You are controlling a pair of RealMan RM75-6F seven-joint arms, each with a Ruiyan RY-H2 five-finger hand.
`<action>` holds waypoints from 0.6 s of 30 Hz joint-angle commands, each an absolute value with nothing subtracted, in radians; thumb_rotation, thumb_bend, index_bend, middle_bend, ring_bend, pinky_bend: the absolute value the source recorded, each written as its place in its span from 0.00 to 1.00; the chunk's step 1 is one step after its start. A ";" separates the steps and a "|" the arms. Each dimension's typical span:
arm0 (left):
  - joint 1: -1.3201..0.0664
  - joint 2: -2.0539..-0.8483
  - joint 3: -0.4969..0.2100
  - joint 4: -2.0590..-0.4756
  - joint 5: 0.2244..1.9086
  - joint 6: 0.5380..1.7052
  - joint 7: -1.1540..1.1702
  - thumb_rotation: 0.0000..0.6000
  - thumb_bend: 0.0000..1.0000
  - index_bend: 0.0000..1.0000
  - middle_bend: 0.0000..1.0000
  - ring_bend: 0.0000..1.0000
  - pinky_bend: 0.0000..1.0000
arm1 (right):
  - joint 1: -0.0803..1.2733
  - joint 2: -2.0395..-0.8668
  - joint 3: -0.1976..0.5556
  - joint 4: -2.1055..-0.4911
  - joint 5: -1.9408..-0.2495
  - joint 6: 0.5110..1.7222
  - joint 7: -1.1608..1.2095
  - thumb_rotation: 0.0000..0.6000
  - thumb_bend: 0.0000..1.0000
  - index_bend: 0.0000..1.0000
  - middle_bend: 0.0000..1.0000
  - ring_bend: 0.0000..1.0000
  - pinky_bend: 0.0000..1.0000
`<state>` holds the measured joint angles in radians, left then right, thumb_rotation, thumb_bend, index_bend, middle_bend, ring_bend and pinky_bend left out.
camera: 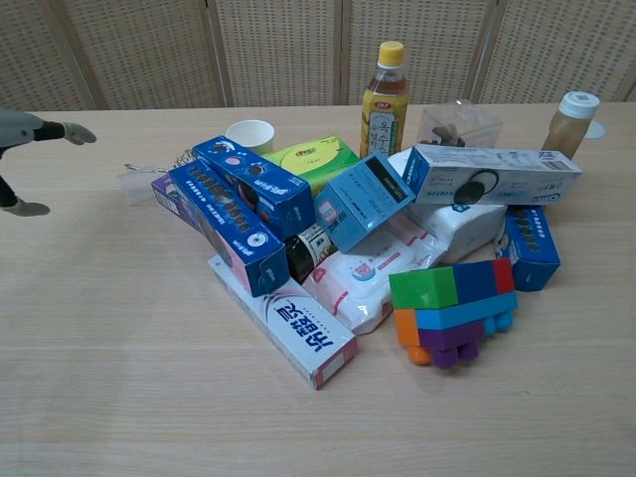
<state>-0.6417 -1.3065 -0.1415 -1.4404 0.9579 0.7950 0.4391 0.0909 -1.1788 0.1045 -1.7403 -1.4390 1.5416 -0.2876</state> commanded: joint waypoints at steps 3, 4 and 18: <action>-0.722 -1.397 -0.139 -1.341 0.866 0.735 0.507 1.00 0.33 0.00 0.00 0.00 0.00 | 0.083 -1.169 0.108 -1.744 -1.433 1.548 -0.280 0.00 0.20 0.00 0.13 0.00 0.00; -0.734 -1.409 -0.138 -1.327 0.853 0.728 0.515 1.00 0.33 0.00 0.00 0.00 0.00 | 0.082 -1.167 0.108 -1.744 -1.432 1.549 -0.280 0.00 0.20 0.00 0.13 0.00 0.00; -0.853 -1.540 -0.095 -1.171 0.702 0.661 0.598 1.00 0.33 0.00 0.00 0.00 0.00 | 0.061 -1.157 0.113 -1.752 -1.419 1.567 -0.273 0.00 0.19 0.00 0.13 0.00 0.00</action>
<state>-0.8468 -1.5333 -0.1019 -1.1762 0.7102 0.6663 0.5915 0.0607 -1.1571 0.1126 -1.7515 -1.4190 1.5665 -0.2726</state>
